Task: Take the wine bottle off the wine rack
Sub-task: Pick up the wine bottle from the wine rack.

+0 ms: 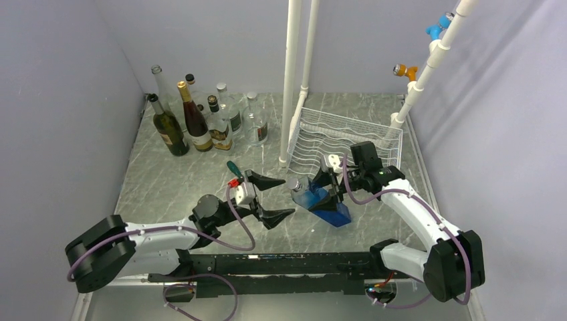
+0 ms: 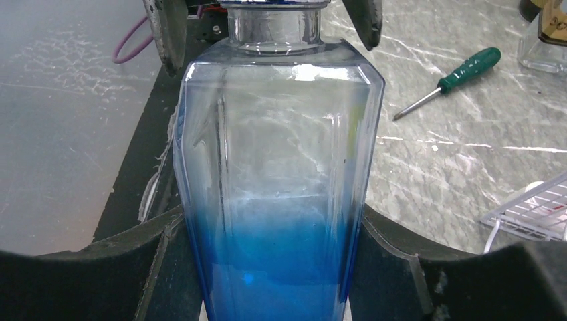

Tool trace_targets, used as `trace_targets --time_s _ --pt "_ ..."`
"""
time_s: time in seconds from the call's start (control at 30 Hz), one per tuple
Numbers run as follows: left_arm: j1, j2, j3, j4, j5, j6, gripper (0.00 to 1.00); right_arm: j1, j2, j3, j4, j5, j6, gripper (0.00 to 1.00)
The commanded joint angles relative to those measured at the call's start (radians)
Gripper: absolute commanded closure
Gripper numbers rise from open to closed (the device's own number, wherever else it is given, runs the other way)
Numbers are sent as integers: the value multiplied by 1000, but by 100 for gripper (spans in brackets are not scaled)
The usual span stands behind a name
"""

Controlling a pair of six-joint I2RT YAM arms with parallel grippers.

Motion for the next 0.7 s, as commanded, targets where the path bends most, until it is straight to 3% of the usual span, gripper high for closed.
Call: trace_targets --time_s 0.0,0.43,0.67 --pt "-4 77 69 192 87 40 1 -6 -30 74 -10 -145 -59 100" --pt "-14 324 144 458 163 -101 1 -6 -34 83 -47 -163 -103 100" --pt "-29 417 186 507 156 -125 3 -6 -34 82 -48 -164 -103 100"
